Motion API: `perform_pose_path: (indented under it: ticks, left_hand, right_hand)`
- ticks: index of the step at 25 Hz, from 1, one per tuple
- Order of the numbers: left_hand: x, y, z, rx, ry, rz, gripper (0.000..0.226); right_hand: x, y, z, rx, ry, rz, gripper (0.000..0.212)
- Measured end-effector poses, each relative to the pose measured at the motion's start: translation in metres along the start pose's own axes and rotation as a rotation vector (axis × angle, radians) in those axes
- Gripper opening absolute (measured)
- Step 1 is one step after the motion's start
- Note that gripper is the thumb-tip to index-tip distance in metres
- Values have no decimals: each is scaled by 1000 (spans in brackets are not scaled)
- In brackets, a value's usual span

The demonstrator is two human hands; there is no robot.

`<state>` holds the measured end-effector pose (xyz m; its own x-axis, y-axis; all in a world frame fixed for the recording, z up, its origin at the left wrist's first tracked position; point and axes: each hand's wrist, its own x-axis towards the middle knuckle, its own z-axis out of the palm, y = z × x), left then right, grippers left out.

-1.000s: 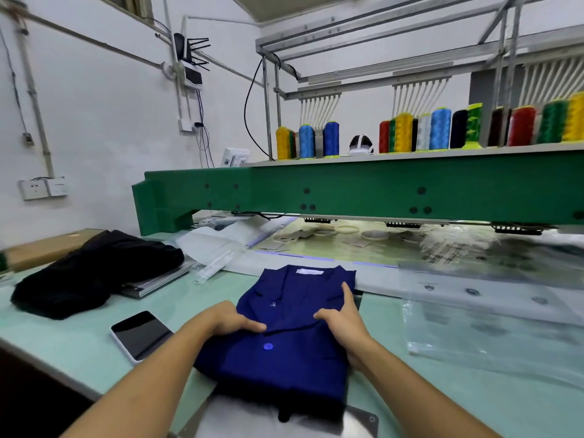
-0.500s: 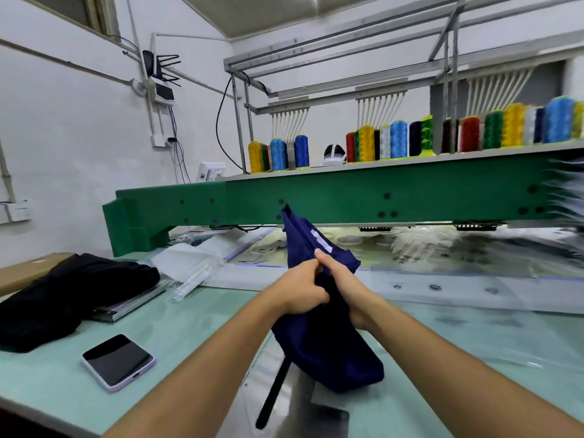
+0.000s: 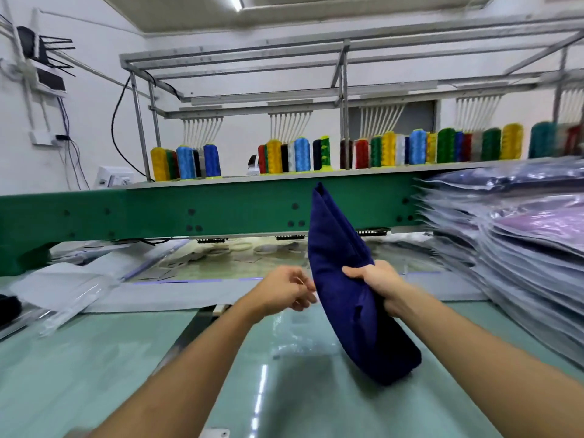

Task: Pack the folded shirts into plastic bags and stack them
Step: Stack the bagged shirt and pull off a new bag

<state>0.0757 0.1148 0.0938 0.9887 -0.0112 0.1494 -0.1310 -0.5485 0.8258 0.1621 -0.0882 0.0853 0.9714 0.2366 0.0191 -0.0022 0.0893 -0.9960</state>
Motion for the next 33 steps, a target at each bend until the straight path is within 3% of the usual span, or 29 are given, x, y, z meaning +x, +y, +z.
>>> perform_pose_path:
  ticks: [1,3,5,8,13,15,19,21,23,26,28,31,33]
  left_hand:
    - [6,-13,10,197,-38,-1,12]
    - [10,-38,33,499,-190,-35,40]
    - [9,-54,50,627,-257,-33,45]
    - [12,-63,58,737,-112,50,18]
    - [8,-58,57,1181,26,-19,19]
    - [2,-55,52,1133,-16,-4,11]
    - [2,-47,41,1026,-120,118,53]
    - [11,-43,42,1025,-94,121,62]
    - [19,-38,44,962,-10,112,55]
    - [29,-31,44,810,207,56,25]
    - [36,-25,41,571,234,19,20]
    - [45,-18,35,349,216,108,54]
    - [48,-18,32,546,277,178,67]
  right_hand:
    - [-1,1,-20,-43,5,-10,28]
    - [-4,1,-52,-129,-3,-19,21]
    - [-6,-1,-78,-202,-12,-27,18]
    - [-8,-8,-110,-287,-31,-37,19]
    - [-12,-7,-137,-394,-94,-88,14]
    - [-12,-14,-137,-447,-135,-131,11]
    - [-11,-35,-126,-581,-257,-235,6]
    - [-13,-41,-122,-641,-336,-270,7]
    - [-14,-40,-121,-699,-411,-283,6]
    - [-16,-28,-127,-765,-475,-292,7]
    - [-15,-18,-137,-833,-496,-304,4]
    - [-11,-7,-148,-932,-517,-279,19]
    - [-9,-1,-153,-967,-531,-257,21]
